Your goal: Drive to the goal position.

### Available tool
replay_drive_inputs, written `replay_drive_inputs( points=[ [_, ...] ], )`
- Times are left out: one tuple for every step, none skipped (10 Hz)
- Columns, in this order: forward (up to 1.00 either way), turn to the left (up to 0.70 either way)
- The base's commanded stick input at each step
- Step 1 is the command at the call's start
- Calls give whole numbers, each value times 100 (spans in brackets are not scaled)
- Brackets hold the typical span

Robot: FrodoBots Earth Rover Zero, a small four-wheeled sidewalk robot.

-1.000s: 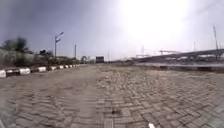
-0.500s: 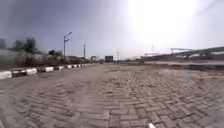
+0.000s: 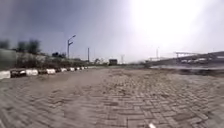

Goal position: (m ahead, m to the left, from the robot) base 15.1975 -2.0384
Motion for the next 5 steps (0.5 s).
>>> replay_drive_inputs(
  points=[
    [100,0],
    [100,0],
    [100,0],
    [100,0],
    [100,0]
  ],
)
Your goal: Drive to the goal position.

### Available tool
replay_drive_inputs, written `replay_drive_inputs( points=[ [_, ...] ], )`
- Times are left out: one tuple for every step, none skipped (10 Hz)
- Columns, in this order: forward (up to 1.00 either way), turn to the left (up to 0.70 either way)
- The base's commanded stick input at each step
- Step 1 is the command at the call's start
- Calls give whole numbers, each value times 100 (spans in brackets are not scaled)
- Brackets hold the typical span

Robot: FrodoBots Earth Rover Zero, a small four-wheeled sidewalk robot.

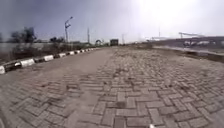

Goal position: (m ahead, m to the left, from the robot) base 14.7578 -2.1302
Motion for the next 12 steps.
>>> replay_drive_inputs(
  points=[
    [100,0],
    [100,0],
    [100,0],
    [100,0],
    [100,0],
    [100,0],
    [100,0],
    [100,0],
    [100,0],
    [100,0],
    [100,0],
    [100,0]
  ],
)
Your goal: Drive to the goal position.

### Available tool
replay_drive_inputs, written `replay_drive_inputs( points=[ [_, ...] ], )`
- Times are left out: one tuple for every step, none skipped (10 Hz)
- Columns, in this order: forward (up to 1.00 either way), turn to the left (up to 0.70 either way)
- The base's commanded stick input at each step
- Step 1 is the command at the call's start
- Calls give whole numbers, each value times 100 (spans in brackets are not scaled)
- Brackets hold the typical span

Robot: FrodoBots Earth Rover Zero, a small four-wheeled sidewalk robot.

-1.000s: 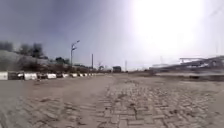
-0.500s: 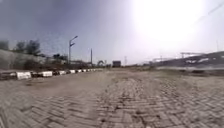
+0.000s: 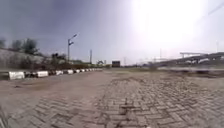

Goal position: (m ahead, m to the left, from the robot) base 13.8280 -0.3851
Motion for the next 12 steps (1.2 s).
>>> replay_drive_inputs(
  points=[
    [100,0],
    [100,0],
    [100,0],
    [100,0],
    [100,0],
    [100,0],
    [100,0],
    [100,0],
    [100,0],
    [100,0],
    [100,0],
    [100,0]
  ],
)
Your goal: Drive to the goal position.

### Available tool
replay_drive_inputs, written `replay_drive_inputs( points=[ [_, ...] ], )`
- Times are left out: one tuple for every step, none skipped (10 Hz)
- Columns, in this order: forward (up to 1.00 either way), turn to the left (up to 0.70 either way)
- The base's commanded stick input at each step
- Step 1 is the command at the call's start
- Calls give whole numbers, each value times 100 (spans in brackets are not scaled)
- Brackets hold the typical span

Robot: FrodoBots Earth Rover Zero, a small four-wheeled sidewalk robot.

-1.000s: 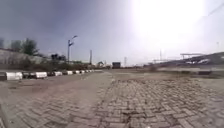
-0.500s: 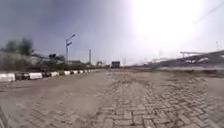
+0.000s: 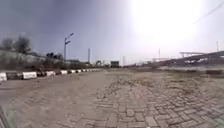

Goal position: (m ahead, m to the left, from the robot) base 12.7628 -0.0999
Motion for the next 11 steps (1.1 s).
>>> replay_drive_inputs(
  points=[
    [100,0],
    [100,0],
    [100,0],
    [100,0],
    [100,0],
    [100,0],
    [100,0],
    [100,0],
    [100,0],
    [100,0],
    [100,0]
  ],
)
